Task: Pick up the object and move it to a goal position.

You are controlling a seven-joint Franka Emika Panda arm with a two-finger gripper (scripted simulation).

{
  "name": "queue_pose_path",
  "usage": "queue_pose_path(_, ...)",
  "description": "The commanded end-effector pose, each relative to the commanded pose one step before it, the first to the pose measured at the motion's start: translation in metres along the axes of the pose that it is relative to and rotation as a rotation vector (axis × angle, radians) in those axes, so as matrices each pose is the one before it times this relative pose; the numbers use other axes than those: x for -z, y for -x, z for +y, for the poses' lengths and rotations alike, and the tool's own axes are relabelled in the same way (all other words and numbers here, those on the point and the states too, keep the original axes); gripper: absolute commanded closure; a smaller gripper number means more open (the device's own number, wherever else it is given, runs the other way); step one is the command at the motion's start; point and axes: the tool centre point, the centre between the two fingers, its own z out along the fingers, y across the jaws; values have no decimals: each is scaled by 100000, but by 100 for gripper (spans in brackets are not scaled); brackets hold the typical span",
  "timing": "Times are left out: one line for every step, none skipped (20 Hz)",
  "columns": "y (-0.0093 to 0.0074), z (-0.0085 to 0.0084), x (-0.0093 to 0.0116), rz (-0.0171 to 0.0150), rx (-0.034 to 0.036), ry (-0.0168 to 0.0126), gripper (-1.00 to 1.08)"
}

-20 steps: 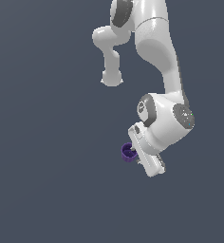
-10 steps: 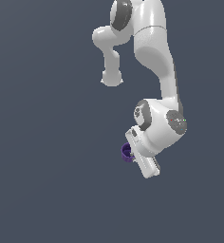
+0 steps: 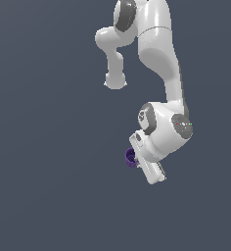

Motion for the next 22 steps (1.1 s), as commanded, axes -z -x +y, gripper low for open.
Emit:
queue_pose_path(32,-132,103,85,618,-570,108)
queue_pose_path(38,-119,80,76,602,-516,108)
queue_pose_path(48,-153,103,97,772,-661,108)
queue_pose_path(60,-186,126,119,942,-808,108)
queue_pose_path(71,-220,149,140,1111,-953,108)
queue_pose_path(82,-252,171,161,1277,-1095,108)
queue_pose_path(93,-284,193,181,1440,-1236,108)
queue_pose_path(104,-316,216,201,1602,-1375,108)
queue_pose_path(114,-347,237,221,1760,-1511,108)
queue_pose_path(126,-378,259,240,1916,-1647,108)
queue_pose_path(136,-407,280,259,2069,-1779,108)
queue_pose_path(146,-437,300,277,2219,-1909,108)
queue_pose_path(157,-465,321,295,2367,-2037,108)
queue_pose_path(167,-493,341,312,2510,-2162,108)
queue_pose_path(178,-520,361,329,2648,-2282,108)
queue_pose_path(188,-545,379,344,2779,-2397,108)
queue_pose_path(197,-569,397,358,2902,-2505,108)
queue_pose_path(205,-587,411,368,3000,-2592,108)
queue_pose_path(204,-583,409,364,2978,-2574,108)
queue_pose_path(202,-573,403,355,2930,-2534,108)
queue_pose_path(199,-563,396,346,2880,-2492,108)
queue_pose_path(196,-552,389,337,2828,-2448,108)
